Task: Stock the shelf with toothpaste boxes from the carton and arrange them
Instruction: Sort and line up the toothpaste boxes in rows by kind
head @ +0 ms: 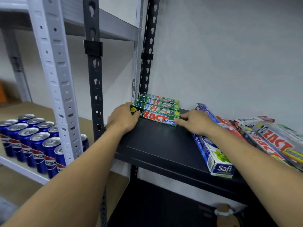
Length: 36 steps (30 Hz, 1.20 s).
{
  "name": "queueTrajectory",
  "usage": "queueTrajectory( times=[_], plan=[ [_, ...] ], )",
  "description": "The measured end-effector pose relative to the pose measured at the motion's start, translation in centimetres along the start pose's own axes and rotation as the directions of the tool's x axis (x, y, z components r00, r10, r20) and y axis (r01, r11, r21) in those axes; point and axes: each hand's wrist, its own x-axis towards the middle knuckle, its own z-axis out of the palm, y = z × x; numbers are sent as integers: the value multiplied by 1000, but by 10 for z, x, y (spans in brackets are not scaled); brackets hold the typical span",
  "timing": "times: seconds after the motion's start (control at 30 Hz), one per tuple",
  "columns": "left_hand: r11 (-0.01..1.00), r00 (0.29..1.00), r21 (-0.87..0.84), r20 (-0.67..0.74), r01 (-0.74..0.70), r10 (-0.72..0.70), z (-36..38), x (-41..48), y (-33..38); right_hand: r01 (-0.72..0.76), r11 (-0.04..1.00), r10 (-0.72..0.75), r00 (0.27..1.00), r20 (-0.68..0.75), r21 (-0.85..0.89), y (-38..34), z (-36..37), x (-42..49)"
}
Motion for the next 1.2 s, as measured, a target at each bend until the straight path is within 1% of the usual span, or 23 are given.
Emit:
queueTrajectory(
  times=[0.17,0.37,1.03,1.2],
  plan=[
    [999,999,-26,12,40,-39,2,3,-3,5,1000,-5,1000,12,-19,1,3,3],
    [997,999,-53,5,52,-52,4,5,-5,9,1000,-9,1000,7,-27,2,4,3],
    [997,998,-65,-41,49,-52,6,8,-10,-1,999,2,1000,19,-36,3,5,3],
    [996,998,-67,-39,51,-54,6,9,-11,-7,998,8,1000,20,-66,4,6,4]
  ],
)
